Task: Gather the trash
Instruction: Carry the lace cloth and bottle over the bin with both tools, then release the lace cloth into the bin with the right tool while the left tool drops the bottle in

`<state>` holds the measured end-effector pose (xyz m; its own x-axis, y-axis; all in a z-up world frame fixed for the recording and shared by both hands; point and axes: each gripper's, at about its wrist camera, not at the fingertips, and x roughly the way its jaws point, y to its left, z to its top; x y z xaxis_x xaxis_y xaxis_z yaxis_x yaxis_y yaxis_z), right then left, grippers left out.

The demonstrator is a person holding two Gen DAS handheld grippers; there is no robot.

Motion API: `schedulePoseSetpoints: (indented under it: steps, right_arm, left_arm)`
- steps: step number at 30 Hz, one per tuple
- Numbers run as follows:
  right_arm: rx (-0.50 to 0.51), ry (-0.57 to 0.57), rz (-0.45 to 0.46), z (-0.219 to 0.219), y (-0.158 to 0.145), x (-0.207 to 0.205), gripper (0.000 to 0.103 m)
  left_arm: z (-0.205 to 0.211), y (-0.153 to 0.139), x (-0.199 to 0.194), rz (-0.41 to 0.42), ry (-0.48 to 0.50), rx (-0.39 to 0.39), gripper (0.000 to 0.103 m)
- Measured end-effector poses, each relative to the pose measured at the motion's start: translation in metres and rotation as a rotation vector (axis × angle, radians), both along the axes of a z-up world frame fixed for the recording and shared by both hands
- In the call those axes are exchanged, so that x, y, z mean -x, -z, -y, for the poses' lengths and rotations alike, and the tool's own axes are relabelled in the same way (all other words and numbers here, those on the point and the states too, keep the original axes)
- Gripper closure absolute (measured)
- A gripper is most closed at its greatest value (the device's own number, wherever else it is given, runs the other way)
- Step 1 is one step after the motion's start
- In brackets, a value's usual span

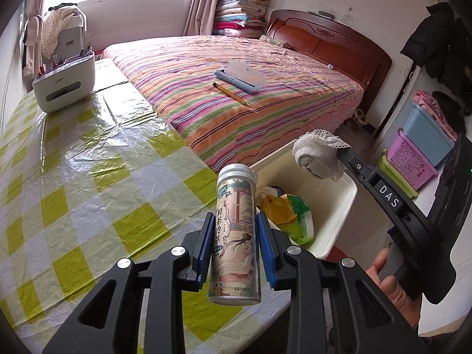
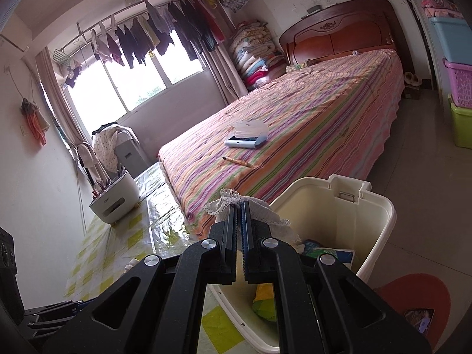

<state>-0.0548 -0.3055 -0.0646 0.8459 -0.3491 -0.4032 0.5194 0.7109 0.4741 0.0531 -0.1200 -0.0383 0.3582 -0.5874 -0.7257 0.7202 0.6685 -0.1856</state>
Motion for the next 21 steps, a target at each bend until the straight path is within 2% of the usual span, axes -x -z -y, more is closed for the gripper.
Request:
schedulePoseSetpoints:
  steps: [12,13,14,16,21]
  right_arm:
    - [-0.017,0.045,0.029,0.009,0.0,0.009,0.094]
    - [-0.025,0.056,0.039,0.011,0.001,0.012,0.083]
    - [-0.035,0.075,0.06,0.013,0.0,0.017,0.059]
    - [-0.033,0.119,0.096,0.015,-0.001,0.026,0.039]
    - [-0.027,0.168,0.163,0.018,-0.002,0.042,0.038]
  left_arm:
    - [0.024,0.006,-0.001,-0.007,0.024,-0.012,0.075]
    - [0.025,0.006,-0.001,-0.008,0.024,-0.011,0.075]
    - [0.026,0.006,-0.002,-0.01,0.024,-0.011,0.075]
    - [0.028,0.008,-0.004,-0.015,0.025,-0.012,0.075]
    - [0.04,0.012,-0.005,-0.025,0.037,-0.019,0.075]
